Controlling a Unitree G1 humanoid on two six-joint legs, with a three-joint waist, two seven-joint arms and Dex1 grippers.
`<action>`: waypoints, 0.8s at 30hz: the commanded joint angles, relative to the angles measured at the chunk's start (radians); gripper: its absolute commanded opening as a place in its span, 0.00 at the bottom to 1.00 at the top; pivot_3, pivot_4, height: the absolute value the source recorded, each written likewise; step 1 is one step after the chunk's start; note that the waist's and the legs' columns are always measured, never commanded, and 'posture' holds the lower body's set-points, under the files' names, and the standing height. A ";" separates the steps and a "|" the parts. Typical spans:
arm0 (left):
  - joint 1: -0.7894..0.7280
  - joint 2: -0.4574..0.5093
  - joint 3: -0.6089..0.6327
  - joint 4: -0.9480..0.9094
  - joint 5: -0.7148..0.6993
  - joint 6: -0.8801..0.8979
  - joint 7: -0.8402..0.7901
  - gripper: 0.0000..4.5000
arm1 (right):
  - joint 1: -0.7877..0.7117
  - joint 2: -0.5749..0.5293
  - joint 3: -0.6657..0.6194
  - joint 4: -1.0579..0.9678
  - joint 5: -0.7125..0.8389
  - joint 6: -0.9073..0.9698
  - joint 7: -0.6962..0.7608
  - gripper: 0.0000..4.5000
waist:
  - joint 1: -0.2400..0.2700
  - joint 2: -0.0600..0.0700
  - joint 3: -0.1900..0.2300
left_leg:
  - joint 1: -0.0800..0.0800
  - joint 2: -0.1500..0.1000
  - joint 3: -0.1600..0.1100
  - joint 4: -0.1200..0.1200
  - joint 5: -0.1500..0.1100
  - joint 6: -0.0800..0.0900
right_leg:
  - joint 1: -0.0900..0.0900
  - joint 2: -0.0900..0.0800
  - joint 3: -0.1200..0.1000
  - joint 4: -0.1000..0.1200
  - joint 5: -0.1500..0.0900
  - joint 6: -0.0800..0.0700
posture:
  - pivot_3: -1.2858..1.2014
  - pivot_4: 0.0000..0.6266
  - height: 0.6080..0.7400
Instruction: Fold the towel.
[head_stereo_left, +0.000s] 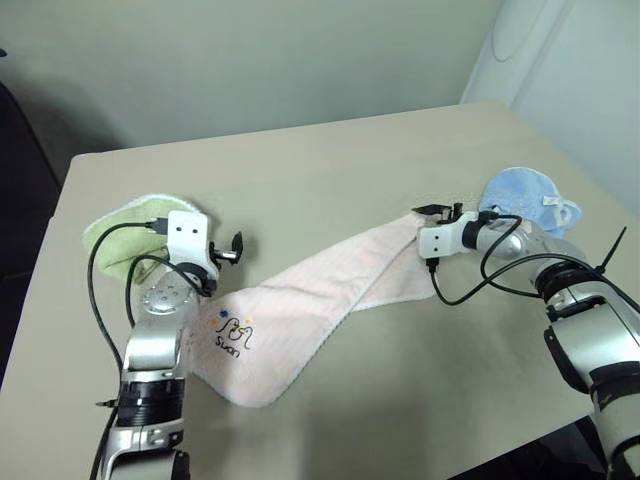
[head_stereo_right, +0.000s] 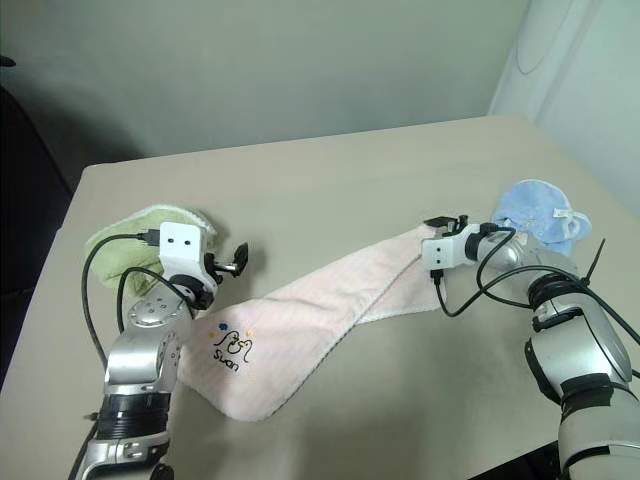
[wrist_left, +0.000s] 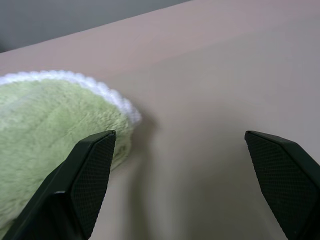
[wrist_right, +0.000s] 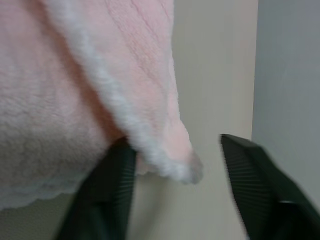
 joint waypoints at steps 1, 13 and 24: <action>0.012 0.087 0.038 -0.065 -0.014 -0.040 -0.091 1.00 | -0.010 -0.013 -0.008 -0.009 0.012 -0.026 -0.005 0.31 | 0.001 0.000 0.000 | 0.000 0.002 0.000 0.000 0.000 -0.001 | 0.000 -0.001 -0.005 0.000 0.000 -0.002 | 0.52 0.24 0.99; 0.156 0.564 0.137 -0.149 -0.295 -0.099 -0.867 1.00 | 0.056 0.001 -0.048 -0.041 0.052 0.031 -0.041 0.01 | 0.000 -0.003 -0.001 | -0.003 0.016 0.000 -0.002 -0.005 -0.008 | -0.007 0.004 -0.013 0.002 0.000 -0.016 | 0.52 0.24 0.99; 0.398 0.823 0.057 -0.374 -0.445 -0.103 -1.363 1.00 | 0.132 0.040 -0.098 -0.114 0.141 0.106 -0.001 0.01 | 0.001 0.006 -0.002 | -0.003 0.027 -0.002 -0.001 -0.010 -0.016 | -0.009 0.008 -0.030 0.004 -0.004 -0.030 | 0.52 0.24 0.99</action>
